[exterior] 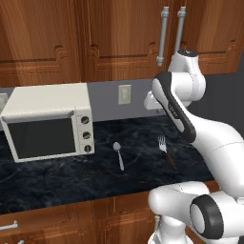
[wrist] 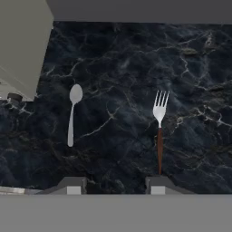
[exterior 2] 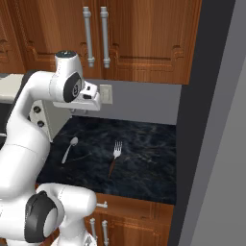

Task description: Take the fork and place it on the left side of the plate. Then take the spoon and place it on the right side of the plate. Make sure they're directly next to the plate.

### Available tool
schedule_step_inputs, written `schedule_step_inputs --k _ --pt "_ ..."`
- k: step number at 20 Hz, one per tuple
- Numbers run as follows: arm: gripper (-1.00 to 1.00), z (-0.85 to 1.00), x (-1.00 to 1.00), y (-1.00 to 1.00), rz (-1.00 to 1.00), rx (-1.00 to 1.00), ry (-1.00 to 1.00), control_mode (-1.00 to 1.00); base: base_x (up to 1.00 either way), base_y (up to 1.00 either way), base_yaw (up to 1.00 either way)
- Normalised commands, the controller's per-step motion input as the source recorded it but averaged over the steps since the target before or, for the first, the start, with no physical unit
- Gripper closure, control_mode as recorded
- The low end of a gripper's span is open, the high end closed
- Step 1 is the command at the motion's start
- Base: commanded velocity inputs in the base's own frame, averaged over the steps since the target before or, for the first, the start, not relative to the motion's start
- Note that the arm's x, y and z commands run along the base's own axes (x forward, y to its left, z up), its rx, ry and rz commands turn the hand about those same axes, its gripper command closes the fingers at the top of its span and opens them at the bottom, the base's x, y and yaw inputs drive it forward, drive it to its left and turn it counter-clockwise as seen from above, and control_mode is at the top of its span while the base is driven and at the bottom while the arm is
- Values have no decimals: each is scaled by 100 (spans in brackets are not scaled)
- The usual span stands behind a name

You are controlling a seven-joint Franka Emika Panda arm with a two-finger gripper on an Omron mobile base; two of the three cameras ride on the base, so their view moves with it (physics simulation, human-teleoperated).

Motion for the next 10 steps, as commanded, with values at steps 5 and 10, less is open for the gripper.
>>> schedule_step_inputs --k 5,10 --pt "-100 -16 -7 -9 0 0 -1 -100 0 0 0" --pt "-100 -39 -12 -26 0 2 0 -100 0 0 0"
